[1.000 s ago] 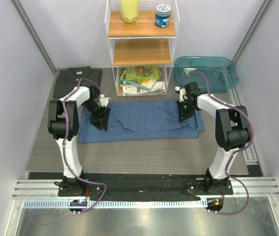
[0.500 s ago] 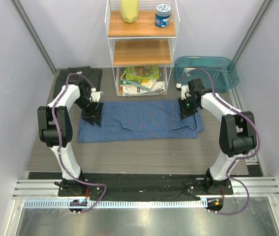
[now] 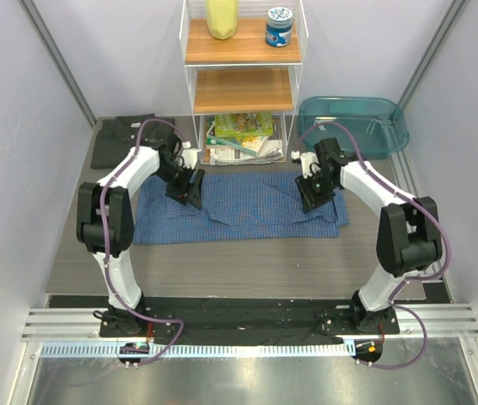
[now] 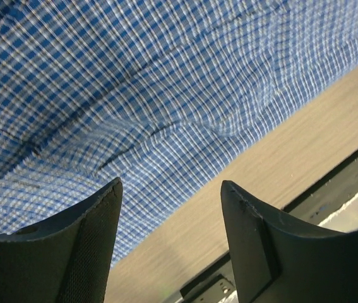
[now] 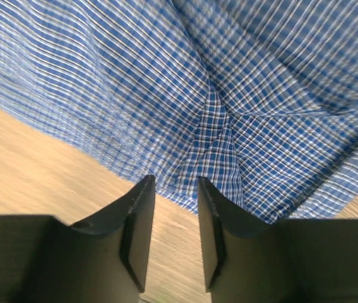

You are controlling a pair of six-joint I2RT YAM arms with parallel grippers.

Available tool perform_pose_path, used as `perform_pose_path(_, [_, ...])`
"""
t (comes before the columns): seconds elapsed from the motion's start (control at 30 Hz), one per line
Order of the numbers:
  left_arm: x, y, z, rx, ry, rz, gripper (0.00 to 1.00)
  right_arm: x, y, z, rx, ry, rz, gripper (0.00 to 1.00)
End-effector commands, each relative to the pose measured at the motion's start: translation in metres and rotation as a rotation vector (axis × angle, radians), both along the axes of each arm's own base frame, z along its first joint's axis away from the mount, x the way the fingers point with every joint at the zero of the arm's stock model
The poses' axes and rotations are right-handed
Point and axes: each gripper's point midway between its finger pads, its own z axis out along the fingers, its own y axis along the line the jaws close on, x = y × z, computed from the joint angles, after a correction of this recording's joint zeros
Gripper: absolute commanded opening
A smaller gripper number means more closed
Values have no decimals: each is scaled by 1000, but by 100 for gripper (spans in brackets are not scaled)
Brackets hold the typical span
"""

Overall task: Fold and stack the long sleeve shirts
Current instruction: Fold the shirt

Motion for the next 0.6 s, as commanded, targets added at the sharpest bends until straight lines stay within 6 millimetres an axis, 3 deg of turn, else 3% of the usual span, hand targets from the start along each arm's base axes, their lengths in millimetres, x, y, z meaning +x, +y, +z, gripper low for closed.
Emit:
perform_pose_path(0.0, [13, -2, -11, 11, -14, 46, 65, 2, -18, -34, -132, 22, 39, 32])
perform_pose_path(0.07, [13, 3, -16, 38, -10, 51, 64, 7, -31, -48, -198, 19, 27, 24])
perform_pose_path(0.2, [9, 17, -31, 115, 8, 66, 65, 14, -51, -68, -283, 16, -7, 20])
perform_pose_path(0.33, [3, 44, -53, 178, 101, 127, 63, 16, -71, -73, -343, 11, -45, 20])
perform_pose_path(0.47, [-6, 58, -66, 173, 187, 166, 62, 4, -70, -69, -324, 32, -19, 20])
perform_pose_path(0.57, [-13, 47, -47, 34, 170, 139, 63, -2, -51, -48, -220, 42, 13, 22])
